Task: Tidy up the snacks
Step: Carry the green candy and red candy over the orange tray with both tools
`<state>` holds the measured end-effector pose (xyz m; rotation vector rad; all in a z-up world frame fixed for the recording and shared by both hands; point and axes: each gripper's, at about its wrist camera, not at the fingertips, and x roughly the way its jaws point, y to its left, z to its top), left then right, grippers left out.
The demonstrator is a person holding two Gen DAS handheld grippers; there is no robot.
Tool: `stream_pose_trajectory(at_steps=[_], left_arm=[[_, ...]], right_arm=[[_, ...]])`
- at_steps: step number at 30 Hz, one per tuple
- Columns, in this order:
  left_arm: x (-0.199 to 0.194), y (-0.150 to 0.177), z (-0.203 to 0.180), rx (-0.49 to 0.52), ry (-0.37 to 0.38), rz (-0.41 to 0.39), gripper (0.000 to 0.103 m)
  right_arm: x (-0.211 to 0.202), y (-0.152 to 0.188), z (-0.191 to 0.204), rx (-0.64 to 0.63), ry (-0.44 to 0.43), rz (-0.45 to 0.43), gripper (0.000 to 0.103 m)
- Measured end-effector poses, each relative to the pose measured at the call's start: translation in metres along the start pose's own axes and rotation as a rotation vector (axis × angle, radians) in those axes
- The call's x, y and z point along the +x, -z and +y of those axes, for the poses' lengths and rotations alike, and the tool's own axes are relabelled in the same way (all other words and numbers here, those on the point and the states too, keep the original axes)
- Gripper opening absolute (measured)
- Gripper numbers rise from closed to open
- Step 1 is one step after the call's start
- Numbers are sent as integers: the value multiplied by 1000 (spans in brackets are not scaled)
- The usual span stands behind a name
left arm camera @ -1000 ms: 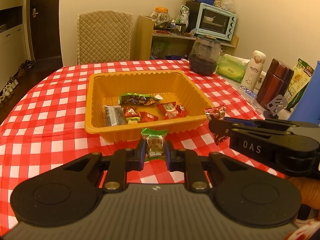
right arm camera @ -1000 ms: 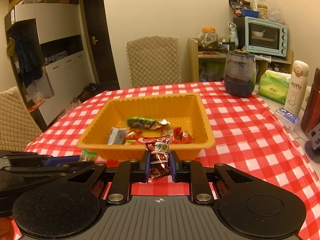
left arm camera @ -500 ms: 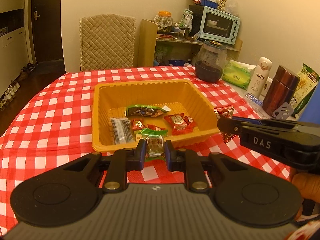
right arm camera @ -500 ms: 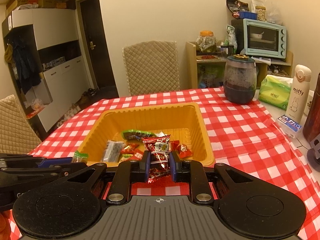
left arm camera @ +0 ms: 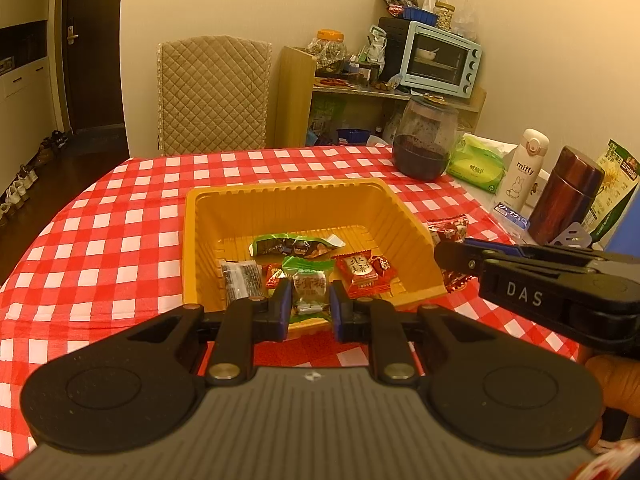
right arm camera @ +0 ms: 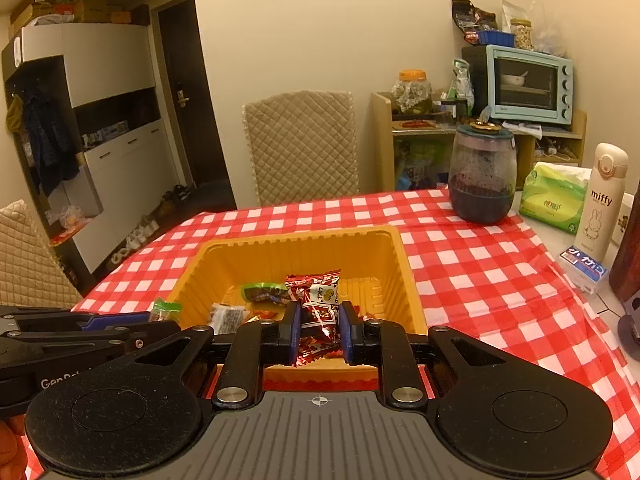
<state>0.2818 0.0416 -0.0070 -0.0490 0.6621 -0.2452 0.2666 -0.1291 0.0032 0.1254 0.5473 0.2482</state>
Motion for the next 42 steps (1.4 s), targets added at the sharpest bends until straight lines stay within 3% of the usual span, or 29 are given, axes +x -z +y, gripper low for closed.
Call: stream_pose_trajectory(at_steps=[25, 42], left_arm=[[40, -30, 34, -58, -6, 8, 18], [74, -37, 37, -55, -22, 43, 18]], right_arm=[[53, -20, -3, 46, -3, 12, 20], [90, -24, -8, 63, -8, 56, 20]])
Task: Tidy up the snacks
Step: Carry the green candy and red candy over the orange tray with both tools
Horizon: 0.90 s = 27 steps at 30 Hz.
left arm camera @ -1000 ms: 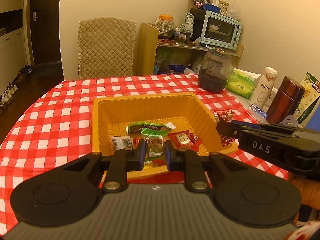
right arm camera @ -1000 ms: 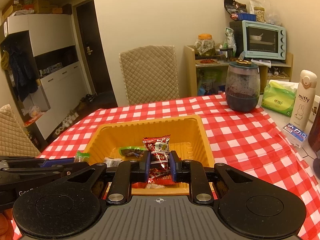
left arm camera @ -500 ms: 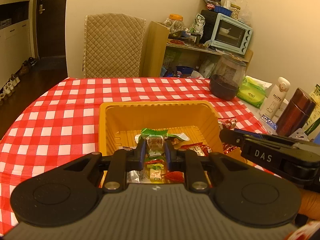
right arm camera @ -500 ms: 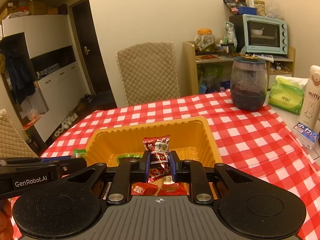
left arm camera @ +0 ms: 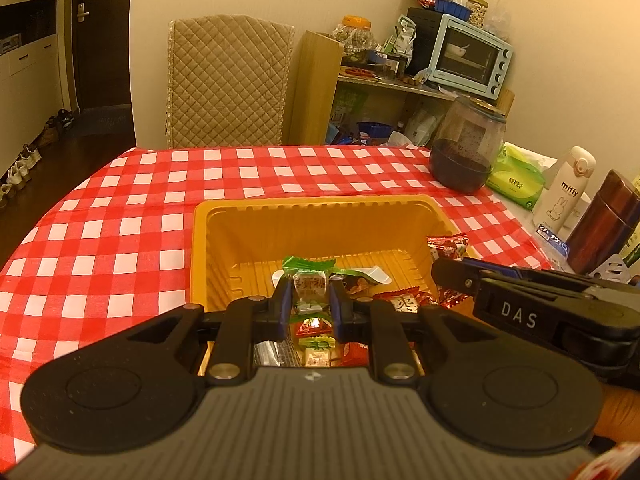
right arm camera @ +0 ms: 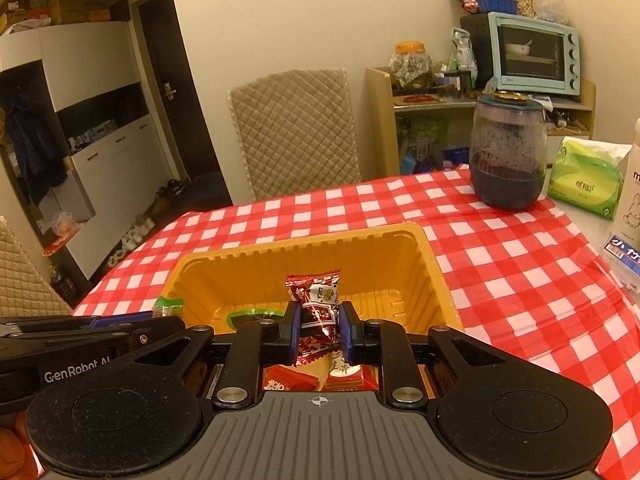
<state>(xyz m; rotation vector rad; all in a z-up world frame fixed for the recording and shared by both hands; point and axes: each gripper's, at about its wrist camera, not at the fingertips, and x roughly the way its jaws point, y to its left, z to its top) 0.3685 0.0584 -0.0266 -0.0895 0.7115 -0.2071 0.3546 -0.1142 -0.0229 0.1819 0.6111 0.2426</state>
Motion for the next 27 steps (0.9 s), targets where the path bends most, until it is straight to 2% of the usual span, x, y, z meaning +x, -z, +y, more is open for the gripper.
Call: stream_pose_trajectory(at_steps=[17, 18, 19, 21, 27], left_arm=[[13, -1, 6, -8, -10, 15, 18], [14, -1, 6, -10, -5, 13, 20], [14, -2, 7, -13, -7, 9, 30], [13, -2, 9, -15, -12, 1, 41], [11, 0, 20, -33, -29, 12, 41]], right_arm=[[5, 2, -3, 12, 8, 13, 20], [5, 2, -3, 12, 8, 13, 20], [5, 2, -3, 12, 9, 13, 20], [5, 2, -3, 14, 8, 13, 21], [5, 1, -3, 24, 7, 11, 21]])
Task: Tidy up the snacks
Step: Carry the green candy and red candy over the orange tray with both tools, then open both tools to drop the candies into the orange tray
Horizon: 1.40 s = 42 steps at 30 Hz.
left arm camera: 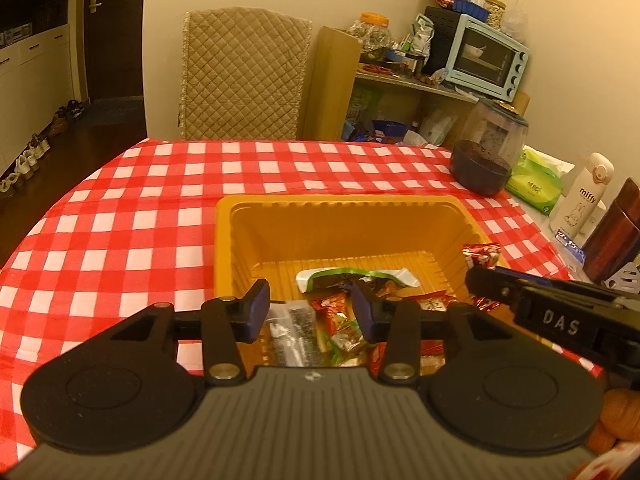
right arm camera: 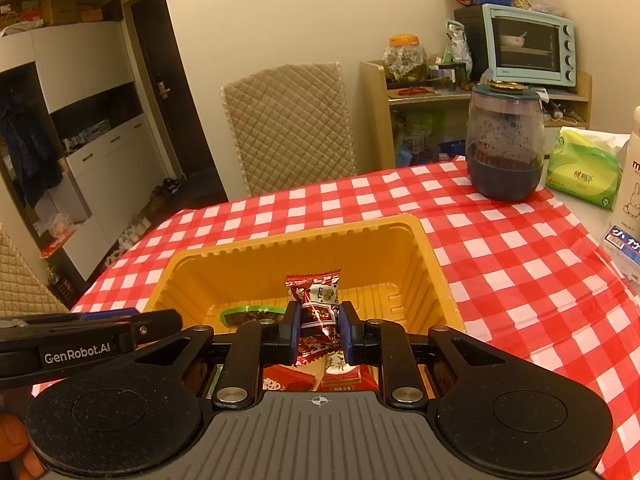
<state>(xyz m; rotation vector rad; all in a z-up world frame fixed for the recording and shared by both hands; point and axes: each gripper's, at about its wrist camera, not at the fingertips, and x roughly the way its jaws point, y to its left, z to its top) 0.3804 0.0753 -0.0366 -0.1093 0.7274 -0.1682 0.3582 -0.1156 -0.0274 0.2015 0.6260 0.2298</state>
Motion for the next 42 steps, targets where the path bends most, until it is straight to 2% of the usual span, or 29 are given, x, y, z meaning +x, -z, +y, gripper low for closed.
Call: stream_pose_trajectory(at_steps=[28, 31, 32, 34, 35, 42], left_arm=[[-6, 2, 5, 2, 1, -1, 43], [-6, 2, 6, 2, -3, 0, 47], [-5, 2, 6, 3, -6, 1, 48], [-5, 2, 6, 3, -13, 5, 55], [-4, 3, 6, 3, -15, 6, 56], [-4, 5, 3, 19, -23, 9, 63]], right_arm=[[7, -3, 3, 13, -35, -13, 21], [8, -5, -2, 38, -70, -23, 21], [9, -6, -4, 55, -79, -21, 22], [10, -8, -12, 113, -86, -13, 48], [10, -9, -17, 142, -85, -19, 67], [7, -11, -32, 181, -51, -17, 68]])
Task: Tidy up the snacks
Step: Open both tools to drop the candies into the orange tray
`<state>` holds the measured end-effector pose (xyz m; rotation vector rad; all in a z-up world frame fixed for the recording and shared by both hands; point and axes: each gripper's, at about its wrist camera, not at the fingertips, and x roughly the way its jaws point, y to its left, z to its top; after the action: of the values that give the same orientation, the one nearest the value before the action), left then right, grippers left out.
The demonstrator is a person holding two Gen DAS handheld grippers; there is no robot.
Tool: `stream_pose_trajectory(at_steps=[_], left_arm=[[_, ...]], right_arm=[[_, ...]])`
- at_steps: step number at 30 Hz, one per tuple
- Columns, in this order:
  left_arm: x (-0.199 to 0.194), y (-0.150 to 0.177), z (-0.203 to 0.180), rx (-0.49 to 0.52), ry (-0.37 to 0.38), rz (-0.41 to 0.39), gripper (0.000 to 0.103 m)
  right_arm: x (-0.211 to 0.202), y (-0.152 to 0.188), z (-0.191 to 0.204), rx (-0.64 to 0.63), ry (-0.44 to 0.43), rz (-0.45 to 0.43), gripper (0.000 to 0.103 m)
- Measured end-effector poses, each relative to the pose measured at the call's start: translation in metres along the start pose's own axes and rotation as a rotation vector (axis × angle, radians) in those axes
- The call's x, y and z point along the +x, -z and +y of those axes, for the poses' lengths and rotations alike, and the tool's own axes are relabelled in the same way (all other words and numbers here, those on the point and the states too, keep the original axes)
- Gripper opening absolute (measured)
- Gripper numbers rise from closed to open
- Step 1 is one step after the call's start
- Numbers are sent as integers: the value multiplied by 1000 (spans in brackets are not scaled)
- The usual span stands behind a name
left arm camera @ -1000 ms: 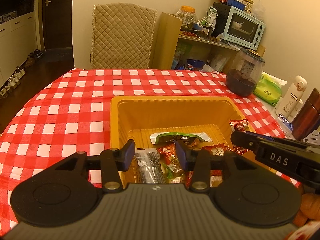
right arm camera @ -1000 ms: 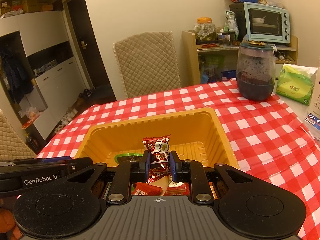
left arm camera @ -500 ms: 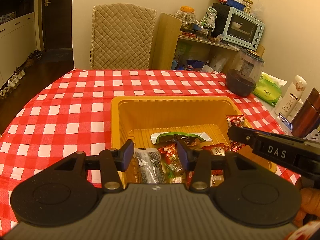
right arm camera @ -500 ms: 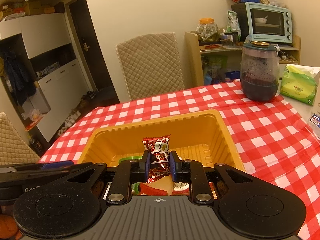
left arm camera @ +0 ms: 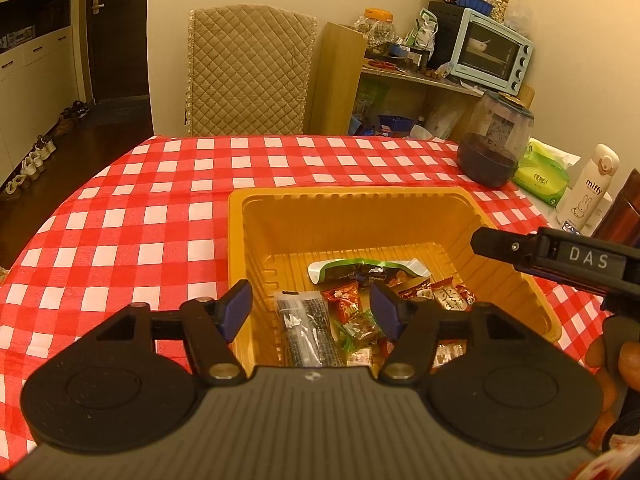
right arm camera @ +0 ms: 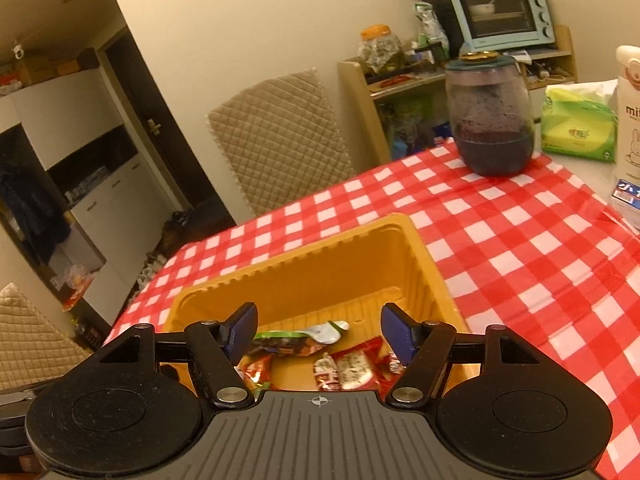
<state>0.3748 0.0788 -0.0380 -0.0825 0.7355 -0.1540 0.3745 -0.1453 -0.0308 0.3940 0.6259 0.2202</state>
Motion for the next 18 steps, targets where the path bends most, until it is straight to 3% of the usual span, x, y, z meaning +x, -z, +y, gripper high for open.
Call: stream_pose_trajectory(at_steps=[7, 13, 18], left_arm=[[-4, 3, -6, 36, -25, -11, 73], [-17, 8, -5, 38, -42, -34, 92], [-31, 9, -4, 25, -66, -54, 101]], right_arm=[[-6, 4, 5, -48, 28, -3, 68], [-12, 10, 7, -65, 32, 8, 68], [-22, 14, 11, -84, 28, 12, 69]])
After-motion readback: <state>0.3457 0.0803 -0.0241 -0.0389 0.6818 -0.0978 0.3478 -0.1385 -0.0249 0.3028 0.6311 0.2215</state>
